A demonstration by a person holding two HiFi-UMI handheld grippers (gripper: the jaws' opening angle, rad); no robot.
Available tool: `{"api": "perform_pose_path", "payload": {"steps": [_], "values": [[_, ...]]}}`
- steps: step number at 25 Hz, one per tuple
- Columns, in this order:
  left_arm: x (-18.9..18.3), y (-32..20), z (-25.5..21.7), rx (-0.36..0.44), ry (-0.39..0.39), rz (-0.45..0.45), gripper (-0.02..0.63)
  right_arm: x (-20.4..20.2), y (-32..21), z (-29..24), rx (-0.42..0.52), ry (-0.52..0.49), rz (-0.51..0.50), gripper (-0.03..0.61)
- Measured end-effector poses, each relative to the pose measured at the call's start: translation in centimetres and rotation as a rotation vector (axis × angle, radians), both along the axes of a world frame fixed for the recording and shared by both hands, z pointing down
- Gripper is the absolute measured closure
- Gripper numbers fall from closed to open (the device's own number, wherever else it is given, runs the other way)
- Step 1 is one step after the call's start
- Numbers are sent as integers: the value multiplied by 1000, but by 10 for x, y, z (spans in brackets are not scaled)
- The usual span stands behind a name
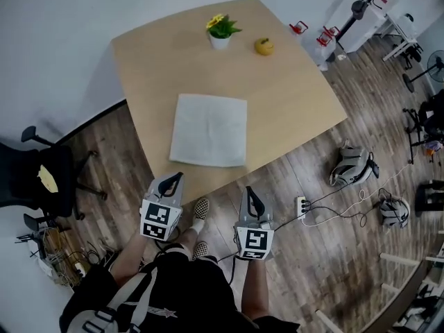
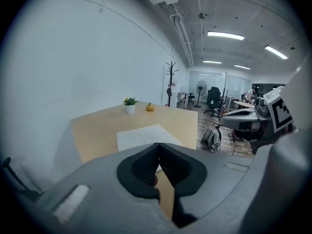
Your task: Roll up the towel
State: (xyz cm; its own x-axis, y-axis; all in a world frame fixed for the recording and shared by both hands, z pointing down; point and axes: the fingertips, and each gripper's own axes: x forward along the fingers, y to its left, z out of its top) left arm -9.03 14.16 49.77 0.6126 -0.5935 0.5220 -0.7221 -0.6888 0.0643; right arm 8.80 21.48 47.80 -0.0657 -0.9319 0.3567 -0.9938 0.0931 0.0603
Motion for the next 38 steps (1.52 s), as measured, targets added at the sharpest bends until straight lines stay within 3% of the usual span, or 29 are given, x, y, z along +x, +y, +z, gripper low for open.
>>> {"api": "perform_pose_path", "payload": {"steps": [7,11,16,18,22,26,31,38], "values": [[-5,-39,46,-46,-60,29,604,-2,-44,44,-85,20,-49,574],[-11,-50,66,-70,-106,66,603,-7,-54,62,-121,82,-107,574],[-13,-51,91,-58,-273,216,601,-7,-55,91,-201,260,-226,549],[-14,-51,100,-47,-347,288,537,-9,-56,102,-231,347,-299,514],[-18,-49,121,-13,-528,448,489,-10,-55,128,-307,546,-449,479],[-23,-54,142,55,-702,582,485,-7,-58,156,-393,717,-587,445],[-23,-57,164,40,-796,658,479,3,-66,184,-470,849,-680,431],[-24,-64,183,25,-858,696,477,7,-73,213,-536,876,-744,431]]}}
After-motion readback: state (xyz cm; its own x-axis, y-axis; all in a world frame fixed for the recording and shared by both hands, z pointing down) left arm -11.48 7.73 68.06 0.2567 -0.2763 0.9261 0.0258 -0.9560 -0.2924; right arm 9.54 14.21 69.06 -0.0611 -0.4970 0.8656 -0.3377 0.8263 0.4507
